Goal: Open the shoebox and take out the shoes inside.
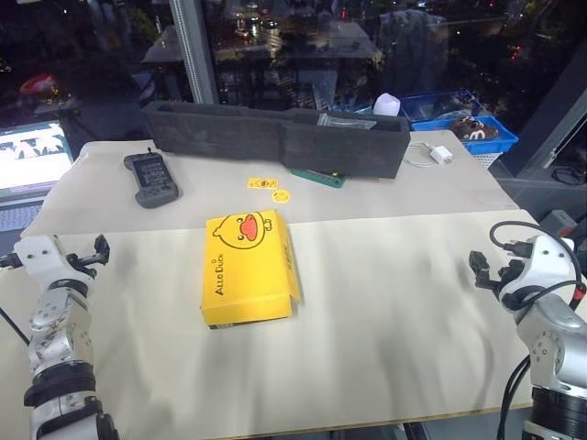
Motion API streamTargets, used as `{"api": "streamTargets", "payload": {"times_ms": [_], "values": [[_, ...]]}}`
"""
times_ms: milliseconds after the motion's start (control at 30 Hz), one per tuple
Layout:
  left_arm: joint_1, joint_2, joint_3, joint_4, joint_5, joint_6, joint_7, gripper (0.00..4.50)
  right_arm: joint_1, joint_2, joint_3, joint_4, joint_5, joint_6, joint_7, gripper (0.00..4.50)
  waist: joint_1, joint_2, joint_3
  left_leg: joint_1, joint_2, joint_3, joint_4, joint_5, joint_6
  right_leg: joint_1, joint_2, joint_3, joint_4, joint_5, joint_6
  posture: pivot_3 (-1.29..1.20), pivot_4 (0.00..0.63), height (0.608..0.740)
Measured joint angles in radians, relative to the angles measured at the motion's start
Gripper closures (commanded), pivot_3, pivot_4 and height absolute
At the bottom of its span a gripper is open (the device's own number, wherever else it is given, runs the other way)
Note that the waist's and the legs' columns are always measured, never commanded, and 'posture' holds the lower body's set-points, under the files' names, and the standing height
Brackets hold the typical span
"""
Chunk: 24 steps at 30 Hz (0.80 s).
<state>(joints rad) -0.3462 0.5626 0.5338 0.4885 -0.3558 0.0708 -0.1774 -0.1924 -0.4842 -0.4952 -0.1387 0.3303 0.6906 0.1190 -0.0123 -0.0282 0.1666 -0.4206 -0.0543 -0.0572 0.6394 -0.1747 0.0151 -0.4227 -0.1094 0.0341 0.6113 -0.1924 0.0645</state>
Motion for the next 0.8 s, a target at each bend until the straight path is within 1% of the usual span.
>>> {"api": "streamTargets", "payload": {"times_ms": [233,300,367,433,500,533,567,600,667,733,800], "values": [[-0.009,-0.009,-0.033,0.015,0.002,0.005,-0.025,0.01,0.001,0.017,0.018,-0.007,-0.001,0.000,-0.007,0.00,0.000,0.000,0.000,0.000,0.000,0.000,0.000,0.000,0.000,0.000,0.000,0.000,0.000,0.000,0.000,0.00,0.150,0.728],[-0.004,-0.010,-0.077,0.018,0.027,-0.002,-0.063,0.01,0.002,0.012,0.026,-0.008,-0.007,0.000,-0.004,0.00,0.000,0.000,0.000,0.000,0.000,0.001,0.000,0.000,0.000,0.000,0.000,0.000,0.000,0.000,0.000,0.00,0.150,0.728],[0.032,0.007,-0.163,-0.030,0.065,-0.010,-0.154,0.01,0.003,-0.007,0.062,-0.015,-0.017,0.001,0.012,0.00,-0.001,0.000,0.000,0.000,0.000,0.003,0.000,0.000,0.000,0.000,0.000,0.000,0.000,0.000,0.000,0.00,0.150,0.728],[0.061,0.006,-0.257,-0.160,0.052,0.010,-0.283,0.01,-0.012,-0.021,0.146,-0.061,0.006,0.032,0.088,0.00,-0.001,0.000,0.000,-0.001,0.001,0.002,0.000,0.000,0.000,-0.001,0.000,0.000,-0.001,0.000,-0.001,0.00,0.150,0.728],[0.067,0.017,-0.328,-0.284,0.036,0.040,-0.383,0.01,-0.042,-0.029,0.268,-0.136,0.065,0.075,0.198,0.00,-0.007,0.000,0.000,-0.001,0.002,0.001,0.000,0.000,0.000,-0.002,0.000,0.001,0.000,0.000,-0.002,0.00,0.150,0.728],[0.072,0.042,-0.353,-0.341,0.031,0.050,-0.432,0.01,-0.052,-0.049,0.341,-0.195,0.118,0.107,0.278,0.00,-0.013,0.000,0.000,-0.001,0.003,0.001,0.000,0.000,0.000,-0.002,0.001,0.001,0.000,0.000,-0.003,0.00,0.150,0.728],[0.087,0.091,-0.361,-0.396,0.008,0.074,-0.503,0.01,-0.072,-0.072,0.407,-0.259,0.180,0.143,0.369,0.00,-0.019,0.000,0.001,-0.001,0.005,0.001,0.000,0.000,0.000,-0.002,0.003,0.001,0.000,-0.001,-0.004,0.00,0.150,0.728],[0.099,0.130,-0.361,-0.430,-0.007,0.092,-0.555,0.01,-0.082,-0.100,0.444,-0.309,0.228,0.163,0.434,0.00,-0.023,0.000,0.001,-0.001,0.006,0.001,0.000,0.000,0.000,-0.002,0.003,0.000,0.000,-0.003,-0.007,0.00,0.150,0.728],[0.120,0.198,-0.354,-0.456,-0.031,0.122,-0.632,0.01,-0.103,-0.149,0.471,-0.348,0.282,0.170,0.533,0.00,-0.022,0.000,0.001,-0.001,0.006,0.001,0.000,0.000,0.001,-0.002,0.003,-0.001,-0.001,-0.005,-0.008,0.00,0.150,0.728],[0.142,0.240,-0.344,-0.440,-0.038,0.138,-0.689,0.01,-0.124,-0.175,0.480,-0.322,0.281,0.168,0.583,0.00,-0.017,0.000,0.001,-0.001,0.006,0.001,0.000,0.000,0.001,-0.001,0.002,-0.001,-0.002,-0.006,-0.009,0.00,0.150,0.728],[0.150,0.264,-0.340,-0.401,-0.036,0.143,-0.732,0.01,-0.154,-0.175,0.514,-0.272,0.261,0.153,0.605,0.00,-0.012,-0.001,0.002,-0.002,0.006,0.001,0.000,-0.001,0.000,-0.002,0.002,-0.001,-0.002,-0.007,-0.010,0.00,0.150,0.728]]}}
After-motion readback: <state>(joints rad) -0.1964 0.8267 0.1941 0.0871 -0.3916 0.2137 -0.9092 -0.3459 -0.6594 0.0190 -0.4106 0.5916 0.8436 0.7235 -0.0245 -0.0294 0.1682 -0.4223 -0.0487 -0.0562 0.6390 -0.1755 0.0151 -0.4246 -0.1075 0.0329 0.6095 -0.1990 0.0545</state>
